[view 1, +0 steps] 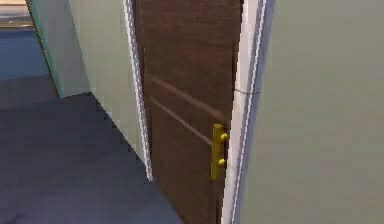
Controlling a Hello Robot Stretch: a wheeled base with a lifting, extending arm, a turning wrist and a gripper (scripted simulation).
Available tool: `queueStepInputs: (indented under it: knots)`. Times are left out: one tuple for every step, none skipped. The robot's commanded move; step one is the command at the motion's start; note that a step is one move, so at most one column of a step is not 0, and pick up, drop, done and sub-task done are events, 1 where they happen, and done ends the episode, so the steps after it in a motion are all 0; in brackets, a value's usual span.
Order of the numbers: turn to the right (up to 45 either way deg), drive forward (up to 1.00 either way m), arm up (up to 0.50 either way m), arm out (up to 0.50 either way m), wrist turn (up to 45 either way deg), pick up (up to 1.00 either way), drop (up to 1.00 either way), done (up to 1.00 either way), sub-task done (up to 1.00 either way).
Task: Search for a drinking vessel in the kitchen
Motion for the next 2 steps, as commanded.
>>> queueStepInputs:
  knots:
    - [-42.0,0.0,0.0,0.0,0.0,0.0,0.0,0.0,0.0]
    - [0.0,1.0,0.0,0.0,0.0,0.0,0.0,0.0,0.0]
